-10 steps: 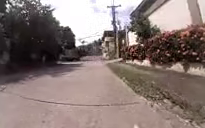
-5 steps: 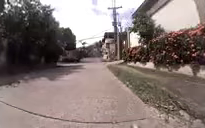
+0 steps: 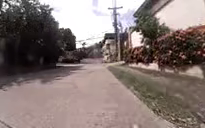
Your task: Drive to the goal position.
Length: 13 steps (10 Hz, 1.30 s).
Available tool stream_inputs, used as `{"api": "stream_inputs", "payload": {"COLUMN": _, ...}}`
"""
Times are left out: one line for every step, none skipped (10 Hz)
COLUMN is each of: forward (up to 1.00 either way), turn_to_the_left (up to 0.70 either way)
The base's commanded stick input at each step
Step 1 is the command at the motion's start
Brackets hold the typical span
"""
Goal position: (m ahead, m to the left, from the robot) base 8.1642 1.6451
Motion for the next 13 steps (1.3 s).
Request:
{"api": "stream_inputs", "payload": {"forward": 0.70, "turn_to_the_left": 0.00}}
{"api": "stream_inputs", "payload": {"forward": 0.70, "turn_to_the_left": 0.00}}
{"api": "stream_inputs", "payload": {"forward": 0.70, "turn_to_the_left": 0.00}}
{"api": "stream_inputs", "payload": {"forward": 0.70, "turn_to_the_left": 0.00}}
{"api": "stream_inputs", "payload": {"forward": 0.70, "turn_to_the_left": 0.11}}
{"api": "stream_inputs", "payload": {"forward": 0.70, "turn_to_the_left": 0.26}}
{"api": "stream_inputs", "payload": {"forward": 0.70, "turn_to_the_left": 0.19}}
{"api": "stream_inputs", "payload": {"forward": 0.70, "turn_to_the_left": 0.00}}
{"api": "stream_inputs", "payload": {"forward": 0.70, "turn_to_the_left": 0.00}}
{"api": "stream_inputs", "payload": {"forward": 0.70, "turn_to_the_left": 0.00}}
{"api": "stream_inputs", "payload": {"forward": 0.70, "turn_to_the_left": 0.00}}
{"api": "stream_inputs", "payload": {"forward": 0.70, "turn_to_the_left": 0.00}}
{"api": "stream_inputs", "payload": {"forward": 0.70, "turn_to_the_left": 0.00}}
